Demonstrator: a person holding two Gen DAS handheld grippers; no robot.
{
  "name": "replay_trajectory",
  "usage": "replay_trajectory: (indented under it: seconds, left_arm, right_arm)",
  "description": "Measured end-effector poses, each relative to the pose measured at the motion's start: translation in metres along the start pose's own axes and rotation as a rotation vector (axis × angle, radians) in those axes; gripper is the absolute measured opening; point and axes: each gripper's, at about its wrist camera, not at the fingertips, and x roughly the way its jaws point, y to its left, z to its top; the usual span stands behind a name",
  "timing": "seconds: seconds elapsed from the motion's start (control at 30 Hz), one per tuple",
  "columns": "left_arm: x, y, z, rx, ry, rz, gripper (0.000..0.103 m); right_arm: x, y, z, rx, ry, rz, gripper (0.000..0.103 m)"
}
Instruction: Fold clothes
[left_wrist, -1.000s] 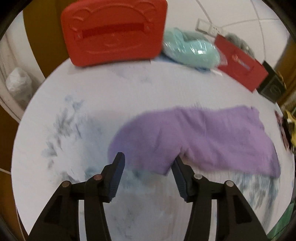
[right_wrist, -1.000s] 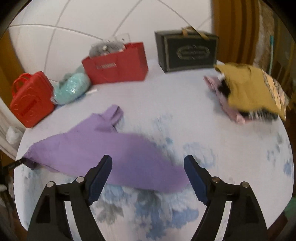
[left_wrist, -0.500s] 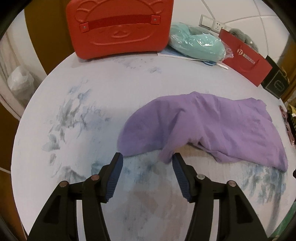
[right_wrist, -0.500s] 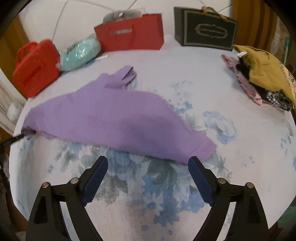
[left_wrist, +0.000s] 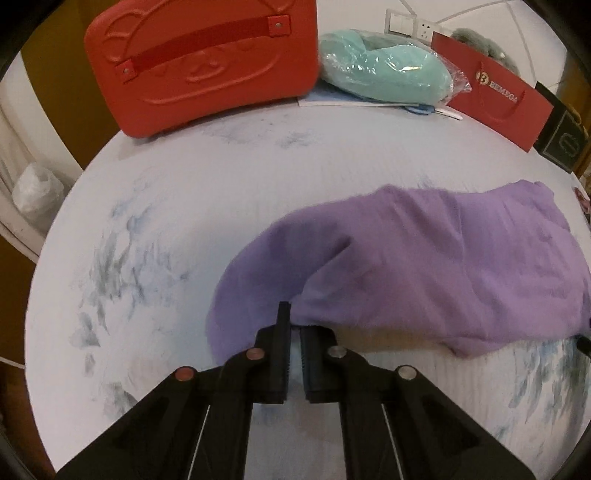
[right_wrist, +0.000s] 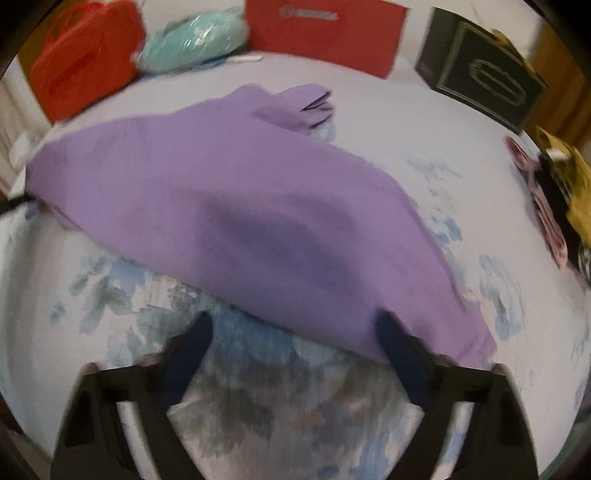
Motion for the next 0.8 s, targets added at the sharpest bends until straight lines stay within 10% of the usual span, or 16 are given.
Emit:
replay_trajectory:
  seconds: [0.1, 0.4, 0.5, 0.53, 0.6, 0.7, 0.8]
  left_arm:
    - [-0.024, -0.005, 0.022, 0.011, -0.082, -0.029, 0.003]
    - [-0.045, -0.05, 0.091, 0.055, -0.154, -0.118, 0.003]
    - [-0.047, -0.068, 0.114, 0.071, -0.162, -0.147, 0.038]
    - [-0.048, -0.074, 0.122, 0.077, -0.164, -0.157, 0.066]
    - [-0.049, -0.087, 0.138, 0.088, -0.169, -0.177, 0.069]
    - [-0.045, -0.097, 0.131, 0.111, -0.144, -0.191, 0.069]
    - [-0.041, -0.091, 0.102, 0.108, -0.102, -0.197, 0.069]
  right_arm:
    - [-0.013, -0.01, 0.017, 0.037, -0.063, 0.039, 0.012]
    - [-0.154, -0.105, 0.032, 0.37, -0.473, 0.187, 0.01]
    - [-0.166, -0.127, 0.02, 0.422, -0.451, 0.154, 0.01]
    - [-0.162, -0.128, 0.017, 0.419, -0.421, 0.137, 0.013]
    - [-0.149, -0.125, 0.012, 0.41, -0.364, 0.124, 0.021]
    - [-0.127, -0.115, 0.003, 0.388, -0.299, 0.121, 0.073]
    - [-0.106, -0.108, -0.006, 0.356, -0.245, 0.117, 0.081]
